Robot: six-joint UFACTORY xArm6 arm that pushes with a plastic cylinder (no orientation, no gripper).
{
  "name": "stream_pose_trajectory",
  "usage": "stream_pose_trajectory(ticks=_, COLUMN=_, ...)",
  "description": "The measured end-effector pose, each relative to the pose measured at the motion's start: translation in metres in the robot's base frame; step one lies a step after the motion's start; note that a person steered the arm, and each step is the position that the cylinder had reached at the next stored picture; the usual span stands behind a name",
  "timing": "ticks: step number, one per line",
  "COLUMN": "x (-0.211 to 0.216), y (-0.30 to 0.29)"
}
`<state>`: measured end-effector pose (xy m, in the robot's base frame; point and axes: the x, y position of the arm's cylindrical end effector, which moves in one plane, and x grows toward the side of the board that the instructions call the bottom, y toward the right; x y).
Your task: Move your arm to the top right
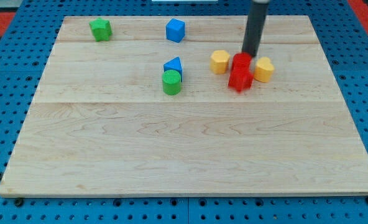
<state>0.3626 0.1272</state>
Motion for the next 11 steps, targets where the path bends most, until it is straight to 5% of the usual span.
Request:
stream_pose_trajectory(ticks=2, x=-0.075, y=0.003)
stream_pose_trajectory(ticks=11, x=-0.090, y=0.020)
